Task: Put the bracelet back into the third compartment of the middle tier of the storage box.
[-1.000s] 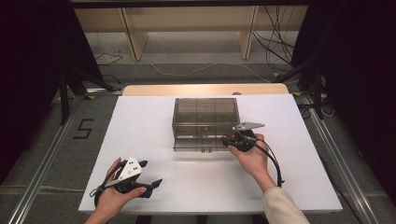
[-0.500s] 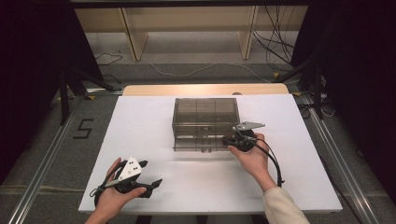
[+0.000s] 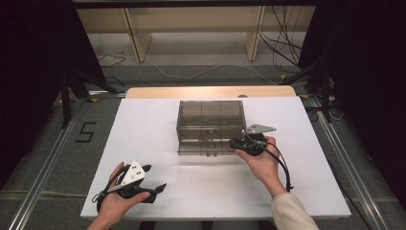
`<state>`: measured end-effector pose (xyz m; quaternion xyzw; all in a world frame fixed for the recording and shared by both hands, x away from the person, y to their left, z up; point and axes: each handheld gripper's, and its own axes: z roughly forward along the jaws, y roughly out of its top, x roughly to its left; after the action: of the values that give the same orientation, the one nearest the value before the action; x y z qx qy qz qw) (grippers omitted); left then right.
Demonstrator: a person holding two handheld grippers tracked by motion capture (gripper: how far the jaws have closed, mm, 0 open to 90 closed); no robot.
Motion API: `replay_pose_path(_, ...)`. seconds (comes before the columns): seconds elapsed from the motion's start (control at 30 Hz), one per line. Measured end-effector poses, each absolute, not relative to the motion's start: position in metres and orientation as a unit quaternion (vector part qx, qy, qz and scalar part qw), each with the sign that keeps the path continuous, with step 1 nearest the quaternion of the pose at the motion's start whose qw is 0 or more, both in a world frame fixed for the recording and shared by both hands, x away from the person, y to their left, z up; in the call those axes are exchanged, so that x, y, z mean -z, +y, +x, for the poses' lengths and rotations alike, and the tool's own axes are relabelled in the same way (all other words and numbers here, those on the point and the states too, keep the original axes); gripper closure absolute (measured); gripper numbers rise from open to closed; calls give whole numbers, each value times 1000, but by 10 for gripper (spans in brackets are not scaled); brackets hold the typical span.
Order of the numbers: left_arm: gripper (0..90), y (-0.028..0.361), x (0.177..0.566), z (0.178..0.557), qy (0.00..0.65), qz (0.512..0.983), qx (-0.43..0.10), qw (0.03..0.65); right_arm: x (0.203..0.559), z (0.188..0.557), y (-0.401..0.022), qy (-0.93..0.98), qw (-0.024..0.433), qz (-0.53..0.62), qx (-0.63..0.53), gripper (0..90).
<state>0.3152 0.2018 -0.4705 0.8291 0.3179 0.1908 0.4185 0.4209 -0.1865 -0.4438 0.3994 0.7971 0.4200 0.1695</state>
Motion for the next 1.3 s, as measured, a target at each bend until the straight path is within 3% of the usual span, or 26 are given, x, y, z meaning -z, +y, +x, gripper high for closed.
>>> replay_pose_path(0.8,158,201,471,315,322,825,-190,423,435,409,-208,792,193,402,-418,335)
replay_pose_path(1.3,158,201,472,316,328,822,-190,425,436,393,-231,781,194,405,-433,292)
